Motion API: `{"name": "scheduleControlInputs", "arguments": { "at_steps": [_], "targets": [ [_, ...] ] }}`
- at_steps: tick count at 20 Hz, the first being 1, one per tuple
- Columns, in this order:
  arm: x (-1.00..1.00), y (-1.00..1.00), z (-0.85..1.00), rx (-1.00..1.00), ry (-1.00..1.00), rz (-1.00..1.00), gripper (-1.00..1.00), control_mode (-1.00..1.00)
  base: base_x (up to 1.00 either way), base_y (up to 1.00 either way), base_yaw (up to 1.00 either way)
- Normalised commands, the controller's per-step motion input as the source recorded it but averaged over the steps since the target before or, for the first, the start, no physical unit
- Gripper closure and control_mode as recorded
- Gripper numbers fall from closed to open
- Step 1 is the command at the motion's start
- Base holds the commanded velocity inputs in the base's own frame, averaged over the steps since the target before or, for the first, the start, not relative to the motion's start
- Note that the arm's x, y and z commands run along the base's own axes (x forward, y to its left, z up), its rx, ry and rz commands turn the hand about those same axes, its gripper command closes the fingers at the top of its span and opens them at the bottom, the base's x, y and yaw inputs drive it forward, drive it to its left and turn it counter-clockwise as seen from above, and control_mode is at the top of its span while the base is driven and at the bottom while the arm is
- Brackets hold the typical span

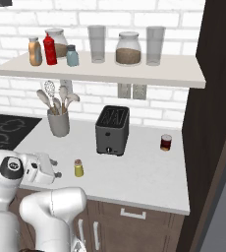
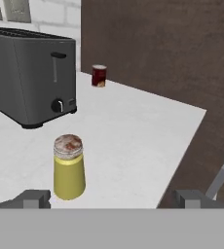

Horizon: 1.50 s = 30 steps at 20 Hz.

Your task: Put the shaker and condiment bottle from the counter next to their counterparts in the cabinet.

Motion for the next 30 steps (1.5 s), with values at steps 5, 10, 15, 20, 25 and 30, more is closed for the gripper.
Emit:
{"name": "scheduleControlInputs", "arguments": {
  "at_steps": [5,10,15,20,25,30],
  "targets": [
    [0.15,0.00,-0.06,0.00,0.00,0.00,-1.00,-1.00,0.00,0.00,0.00],
    [0.20,0.00,-0.03,0.00,0.00,0.00,-1.00,-1.00,0.00,0.00,0.00],
    [0.26,0.00,-0.10,0.00,0.00,0.00,-1.00,-1.00,0.00,0.00,0.00],
    [0.13,-0.04,-0.13,0.00,0.00,0.00,-1.00,-1.00,0.00,0.00,0.00],
    [0.05,-0.18,-0.05,0.00,0.00,0.00,-1.00,-1.00,0.00,0.00,0.00],
    [0.03,0.00,-0.11,0.00,0.00,0.00,-1.00,-1.00,0.00,0.00,0.00]
  ]
}}
